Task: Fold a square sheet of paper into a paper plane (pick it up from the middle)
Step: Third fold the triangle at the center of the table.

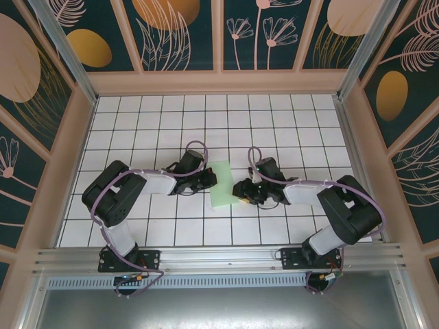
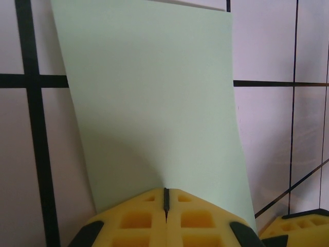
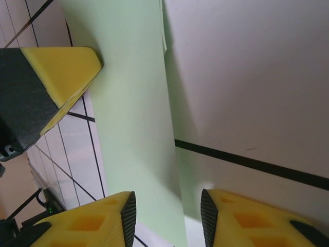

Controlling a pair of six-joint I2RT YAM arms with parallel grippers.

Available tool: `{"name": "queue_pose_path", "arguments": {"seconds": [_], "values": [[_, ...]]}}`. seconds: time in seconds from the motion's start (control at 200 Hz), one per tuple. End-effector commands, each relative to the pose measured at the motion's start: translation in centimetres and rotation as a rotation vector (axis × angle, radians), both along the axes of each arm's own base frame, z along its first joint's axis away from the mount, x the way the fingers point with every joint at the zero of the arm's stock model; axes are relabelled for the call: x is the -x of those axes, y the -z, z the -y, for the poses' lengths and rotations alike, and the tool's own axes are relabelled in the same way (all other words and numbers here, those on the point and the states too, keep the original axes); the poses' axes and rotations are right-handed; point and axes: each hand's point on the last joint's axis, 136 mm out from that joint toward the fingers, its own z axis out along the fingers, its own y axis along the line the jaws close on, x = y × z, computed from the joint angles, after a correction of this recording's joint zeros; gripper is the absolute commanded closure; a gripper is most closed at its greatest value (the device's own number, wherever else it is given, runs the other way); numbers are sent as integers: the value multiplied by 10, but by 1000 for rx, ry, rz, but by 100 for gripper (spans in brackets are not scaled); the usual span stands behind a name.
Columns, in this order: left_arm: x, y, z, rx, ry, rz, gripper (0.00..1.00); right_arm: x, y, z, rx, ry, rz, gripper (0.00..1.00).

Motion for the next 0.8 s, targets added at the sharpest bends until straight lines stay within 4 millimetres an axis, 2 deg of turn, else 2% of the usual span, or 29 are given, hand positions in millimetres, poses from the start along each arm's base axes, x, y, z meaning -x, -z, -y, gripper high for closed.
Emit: {"name": "queue_pose_path", "arguments": {"seconds": [0.0, 0.13, 0.39, 0.455, 0.55, 0.59, 0.646, 0.726, 0.751, 0.766, 0.796], "values": [[15, 37, -20, -111, -20, -74, 100, 6, -5, -10, -60, -29, -14, 59], [14, 37, -21, -111, -22, -71, 100, 10, -9, -12, -88, -30, -20, 61], [14, 37, -21, -111, -25, -71, 100, 12, -14, -9, -119, 13, -26, 73], [14, 37, -20, -108, -22, -71, 100, 13, -14, -7, -117, 22, -32, 78], [12, 34, -18, -98, -19, -60, 100, 11, -16, -7, -118, 35, -29, 91], [11, 26, -16, -81, -13, -42, 100, 8, -18, -7, -119, 45, -21, 96], [3, 5, -9, -42, 0, 16, 100, 4, -21, -8, -124, 58, -13, 100], [-13, -26, -4, -37, -1, 106, 97, 0, -23, -11, -129, 65, -14, 100], [-18, -30, -4, -51, -6, 121, 96, -1, -23, -11, -128, 67, -17, 100], [-22, -44, -4, -40, -12, 153, 95, -1, -23, -12, -129, 69, -18, 100], [-29, -53, -5, -52, -29, 180, 93, -1, -23, -11, -126, 75, -22, 100]]}}
